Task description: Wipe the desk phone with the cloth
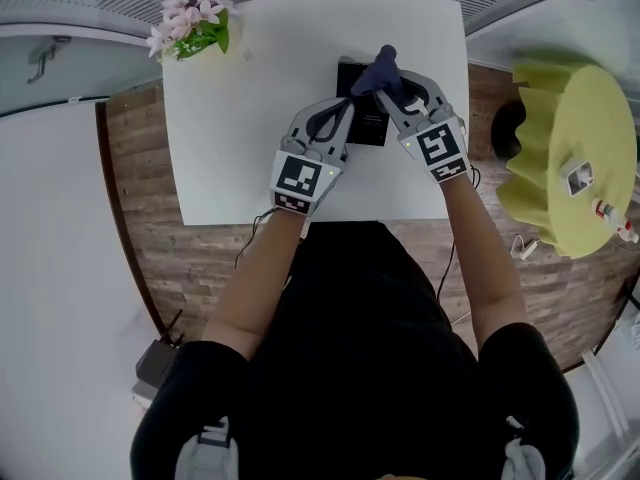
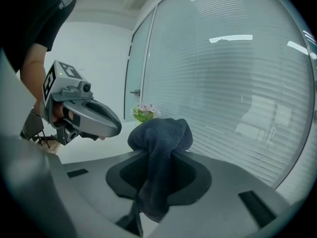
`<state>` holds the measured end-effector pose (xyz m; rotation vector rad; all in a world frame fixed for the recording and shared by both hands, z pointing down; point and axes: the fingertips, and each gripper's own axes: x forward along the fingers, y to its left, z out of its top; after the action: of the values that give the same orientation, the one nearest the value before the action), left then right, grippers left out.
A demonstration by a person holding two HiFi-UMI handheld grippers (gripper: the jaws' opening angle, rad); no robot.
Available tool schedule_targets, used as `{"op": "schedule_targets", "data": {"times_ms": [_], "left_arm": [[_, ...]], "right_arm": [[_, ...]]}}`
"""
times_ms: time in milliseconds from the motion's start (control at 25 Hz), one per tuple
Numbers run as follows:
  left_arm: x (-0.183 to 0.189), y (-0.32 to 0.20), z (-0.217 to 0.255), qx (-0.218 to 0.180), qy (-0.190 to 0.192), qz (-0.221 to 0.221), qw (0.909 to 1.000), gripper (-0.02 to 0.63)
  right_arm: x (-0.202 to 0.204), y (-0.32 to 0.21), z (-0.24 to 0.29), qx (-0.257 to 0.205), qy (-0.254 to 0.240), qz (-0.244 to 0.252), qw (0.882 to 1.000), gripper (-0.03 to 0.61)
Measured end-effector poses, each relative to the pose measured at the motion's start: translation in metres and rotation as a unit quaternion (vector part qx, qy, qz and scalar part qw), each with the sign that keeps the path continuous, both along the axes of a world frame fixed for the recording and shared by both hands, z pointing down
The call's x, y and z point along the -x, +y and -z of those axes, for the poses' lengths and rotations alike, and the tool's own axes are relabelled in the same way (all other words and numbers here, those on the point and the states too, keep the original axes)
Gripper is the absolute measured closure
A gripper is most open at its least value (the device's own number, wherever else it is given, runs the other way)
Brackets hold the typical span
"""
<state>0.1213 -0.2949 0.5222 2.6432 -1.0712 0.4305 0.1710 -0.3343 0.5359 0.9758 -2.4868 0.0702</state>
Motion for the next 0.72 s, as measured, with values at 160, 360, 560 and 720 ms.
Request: {"op": "schedule_targets", "data": {"times_ms": [160, 360, 560, 720], "left_arm": [[0.003, -0.008, -0.013, 0.008, -0.003, 0.009, 0.9999, 0.603], [0.007, -0.01, -0.023, 0.013, -0.009, 0.013, 0.9998, 0.603], [0.012, -0.009, -0.03, 0.019, -0.009, 0.02, 0.9996, 0.604], [0.014, -0.005, -0.037, 0.025, -0.011, 0.024, 0.9993, 0.604]], "right_arm": [[-0.001, -0.012, -0.021, -0.008, 0.028, 0.0, 1.0, 0.466], [-0.002, -0.018, -0.053, 0.001, 0.07, 0.0, 0.998, 0.466], [0.0, -0.013, -0.072, 0.009, 0.079, 0.008, 0.997, 0.466], [0.0, -0.011, -0.072, 0.006, 0.075, 0.01, 0.997, 0.468]]}}
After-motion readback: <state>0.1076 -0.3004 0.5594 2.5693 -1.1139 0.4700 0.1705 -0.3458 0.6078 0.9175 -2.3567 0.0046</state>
